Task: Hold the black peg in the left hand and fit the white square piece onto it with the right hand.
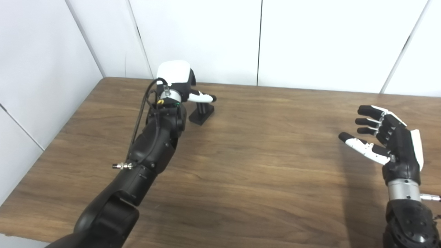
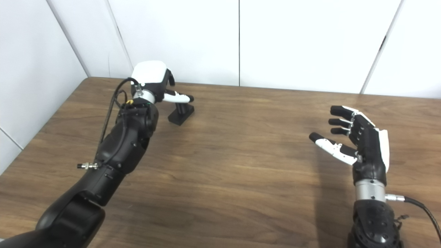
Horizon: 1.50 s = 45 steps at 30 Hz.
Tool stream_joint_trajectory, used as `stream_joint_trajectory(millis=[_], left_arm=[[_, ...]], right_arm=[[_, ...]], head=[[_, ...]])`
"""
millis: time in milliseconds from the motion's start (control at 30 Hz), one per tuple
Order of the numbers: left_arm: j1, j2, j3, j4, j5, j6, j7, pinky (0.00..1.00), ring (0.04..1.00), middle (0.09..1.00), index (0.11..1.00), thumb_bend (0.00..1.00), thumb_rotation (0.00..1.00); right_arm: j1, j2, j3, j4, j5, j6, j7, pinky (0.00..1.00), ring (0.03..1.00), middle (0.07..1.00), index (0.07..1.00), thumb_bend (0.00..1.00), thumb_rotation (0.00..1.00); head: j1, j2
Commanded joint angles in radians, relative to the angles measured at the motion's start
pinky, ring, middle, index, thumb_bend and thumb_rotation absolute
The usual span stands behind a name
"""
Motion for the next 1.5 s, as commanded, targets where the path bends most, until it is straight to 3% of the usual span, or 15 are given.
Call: stream_joint_trajectory(millis=[0, 367, 467, 833, 1000, 1133, 1300, 1467], left_arm=[[-0.056, 0.014, 0.016, -0.003, 0.036, 0.010, 0.003, 0.72, 0.870, 0.863, 0.551, 0.92, 0.69], [-0.010, -0.040, 0.060, 0.024, 0.079, 0.010, -0.012, 0.71, 0.877, 0.860, 0.601, 0.89, 0.70], [0.003, -0.053, 0.067, 0.044, 0.101, 0.010, -0.004, 0.66, 0.833, 0.822, 0.615, 0.90, 0.72], [0.018, -0.073, 0.060, 0.119, 0.121, 0.010, 0.048, 0.67, 0.882, 0.897, 0.732, 0.90, 0.67], [0.021, -0.081, 0.056, 0.159, 0.112, 0.010, 0.097, 0.70, 0.884, 0.887, 0.705, 0.89, 0.61], [0.025, -0.082, 0.052, 0.173, 0.098, 0.010, 0.146, 0.69, 0.845, 0.844, 0.664, 0.80, 0.48], [0.028, -0.086, 0.056, 0.179, 0.089, 0.010, 0.205, 0.68, 0.815, 0.826, 0.632, 0.73, 0.44], [0.030, -0.081, 0.053, 0.175, 0.060, 0.010, 0.242, 0.68, 0.782, 0.799, 0.586, 0.73, 0.37]], right_arm=[[-0.042, -0.001, -0.005, -0.031, 0.003, -0.026, -0.007, 0.57, 0.674, 0.726, 0.672, 0.70, 0.00], [-0.043, 0.000, 0.000, -0.026, -0.008, -0.037, -0.015, 0.60, 0.672, 0.721, 0.673, 0.70, 0.00], [-0.042, 0.003, -0.001, -0.029, 0.000, -0.035, -0.015, 0.59, 0.671, 0.722, 0.670, 0.71, 0.00], [-0.030, -0.004, -0.003, -0.050, -0.013, -0.023, -0.017, 0.60, 0.672, 0.721, 0.670, 0.70, 0.00], [-0.025, -0.007, -0.006, -0.055, -0.012, -0.023, -0.015, 0.59, 0.669, 0.721, 0.669, 0.70, 0.00], [-0.021, -0.011, -0.007, -0.062, -0.022, -0.017, -0.017, 0.63, 0.670, 0.719, 0.665, 0.70, 0.00], [-0.019, -0.010, -0.009, -0.064, -0.025, -0.010, -0.014, 0.61, 0.668, 0.719, 0.667, 0.70, 0.00], [-0.019, -0.013, -0.009, -0.058, -0.023, -0.024, -0.013, 0.61, 0.664, 0.715, 0.665, 0.70, 0.00]], head=[[0.002, 0.002], [-0.004, 0.008], [-0.006, 0.011], [-0.014, 0.023], [-0.015, 0.026], [-0.016, 0.032], [-0.014, 0.033], [-0.017, 0.038]])
